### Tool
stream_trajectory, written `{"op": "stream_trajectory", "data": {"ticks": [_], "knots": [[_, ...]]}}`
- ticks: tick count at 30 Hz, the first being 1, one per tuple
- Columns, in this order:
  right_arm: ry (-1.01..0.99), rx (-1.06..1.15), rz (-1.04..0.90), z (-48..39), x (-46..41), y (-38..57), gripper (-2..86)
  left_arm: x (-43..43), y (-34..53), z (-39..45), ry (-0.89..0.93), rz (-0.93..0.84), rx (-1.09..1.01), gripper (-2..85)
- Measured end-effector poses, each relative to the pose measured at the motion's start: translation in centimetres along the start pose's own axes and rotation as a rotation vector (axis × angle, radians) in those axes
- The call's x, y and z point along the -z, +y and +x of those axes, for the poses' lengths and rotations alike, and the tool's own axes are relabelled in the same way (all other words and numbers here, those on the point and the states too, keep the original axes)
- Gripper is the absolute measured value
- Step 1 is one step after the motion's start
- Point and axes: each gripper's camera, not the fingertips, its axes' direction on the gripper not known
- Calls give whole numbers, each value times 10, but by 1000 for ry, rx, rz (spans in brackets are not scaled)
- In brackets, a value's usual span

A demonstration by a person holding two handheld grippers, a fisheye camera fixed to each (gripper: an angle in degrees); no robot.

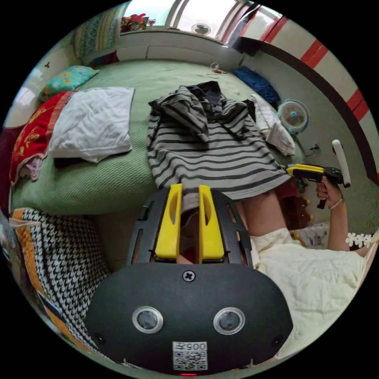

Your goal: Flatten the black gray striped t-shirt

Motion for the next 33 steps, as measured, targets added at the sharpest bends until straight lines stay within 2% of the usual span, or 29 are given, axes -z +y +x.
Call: {"op": "stream_trajectory", "data": {"ticks": [3,5,8,10,13,16,21,24,25,29,33], "knots": [[27,18,52,0,4,-6,104,11,-7,1,-52,46,51,91],[-24,2,156,2,15,-20,111,17,-21,2,-25,84,72,92],[4,40,304,-9,25,-51,130,18,-59,9,7,167,53,116],[-25,64,347,-17,25,-76,136,4,-98,13,47,157,27,157],[-86,161,371,-37,17,-123,139,-20,-143,15,36,131,18,168],[-24,211,340,-57,-1,-173,131,-44,-176,11,-17,150,49,144],[44,135,246,-63,-43,-235,112,-85,-216,-3,24,21,93,90],[123,121,211,-60,-58,-251,47,-90,-233,-12,37,0,43,32],[115,130,215,-54,-57,-254,11,-84,-239,-21,82,8,27,24],[-32,104,308,-5,-15,-257,-8,-49,-260,-63,237,109,75,10],[-76,47,350,55,26,-269,-9,-8,-297,-112,124,209,120,5]]}}
